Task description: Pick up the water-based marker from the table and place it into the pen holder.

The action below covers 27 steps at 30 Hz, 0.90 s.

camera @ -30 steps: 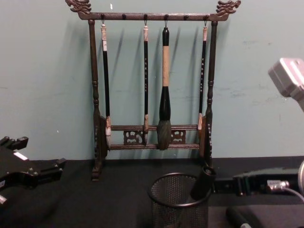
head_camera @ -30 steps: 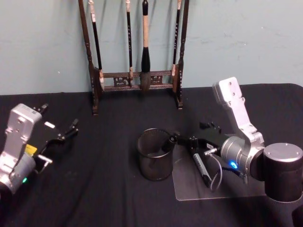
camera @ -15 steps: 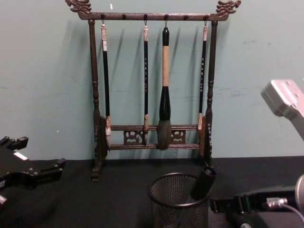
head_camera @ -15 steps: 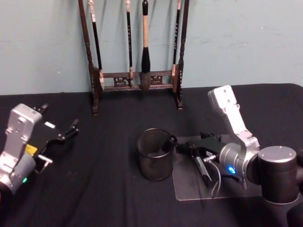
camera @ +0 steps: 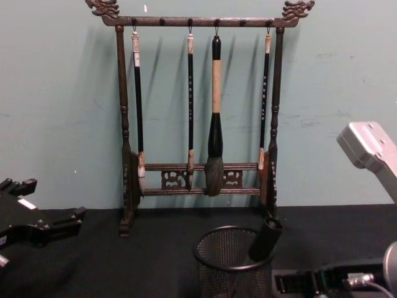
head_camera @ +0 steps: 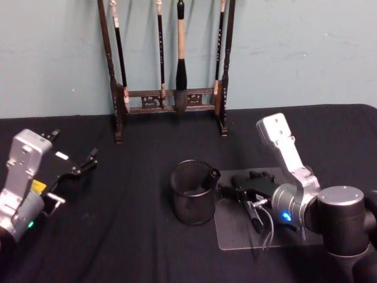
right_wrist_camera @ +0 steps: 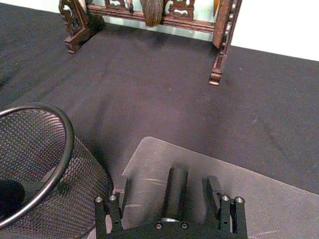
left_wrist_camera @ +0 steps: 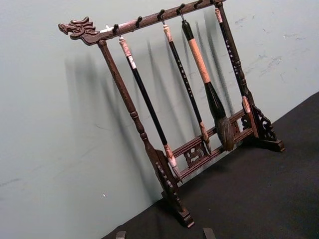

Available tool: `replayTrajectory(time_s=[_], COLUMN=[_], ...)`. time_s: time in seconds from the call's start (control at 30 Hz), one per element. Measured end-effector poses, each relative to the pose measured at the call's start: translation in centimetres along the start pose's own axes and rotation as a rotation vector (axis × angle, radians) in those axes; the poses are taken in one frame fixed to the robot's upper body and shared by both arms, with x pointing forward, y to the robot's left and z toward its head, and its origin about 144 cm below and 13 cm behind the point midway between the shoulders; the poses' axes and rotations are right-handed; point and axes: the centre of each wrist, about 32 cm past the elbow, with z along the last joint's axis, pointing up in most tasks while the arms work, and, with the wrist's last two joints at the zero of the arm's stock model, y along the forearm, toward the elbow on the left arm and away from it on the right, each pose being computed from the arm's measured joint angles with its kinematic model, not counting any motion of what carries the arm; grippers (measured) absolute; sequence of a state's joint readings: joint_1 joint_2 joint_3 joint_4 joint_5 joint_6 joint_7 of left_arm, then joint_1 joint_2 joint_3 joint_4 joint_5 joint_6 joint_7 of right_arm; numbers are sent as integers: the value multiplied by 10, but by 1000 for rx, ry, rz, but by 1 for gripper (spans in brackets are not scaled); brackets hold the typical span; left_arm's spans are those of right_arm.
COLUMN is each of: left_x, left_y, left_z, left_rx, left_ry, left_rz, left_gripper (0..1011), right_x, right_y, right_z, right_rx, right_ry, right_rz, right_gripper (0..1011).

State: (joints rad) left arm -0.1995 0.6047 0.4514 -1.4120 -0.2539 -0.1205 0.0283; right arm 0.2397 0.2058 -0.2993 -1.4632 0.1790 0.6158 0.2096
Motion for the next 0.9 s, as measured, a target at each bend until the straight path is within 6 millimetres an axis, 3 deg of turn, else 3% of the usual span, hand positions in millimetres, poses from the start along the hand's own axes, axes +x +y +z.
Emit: replayTrajectory(time_s=[0.9], left_x=[0], left_y=[0], left_z=[0], left_rx=[0], left_ry=[0], left_rz=[0], left_gripper=[1001], right_x=[2], right_y=[6], right_z=[-4], right_rx=[-25], right_ry=[-13], right_rz=[-2], right_gripper=[1000])
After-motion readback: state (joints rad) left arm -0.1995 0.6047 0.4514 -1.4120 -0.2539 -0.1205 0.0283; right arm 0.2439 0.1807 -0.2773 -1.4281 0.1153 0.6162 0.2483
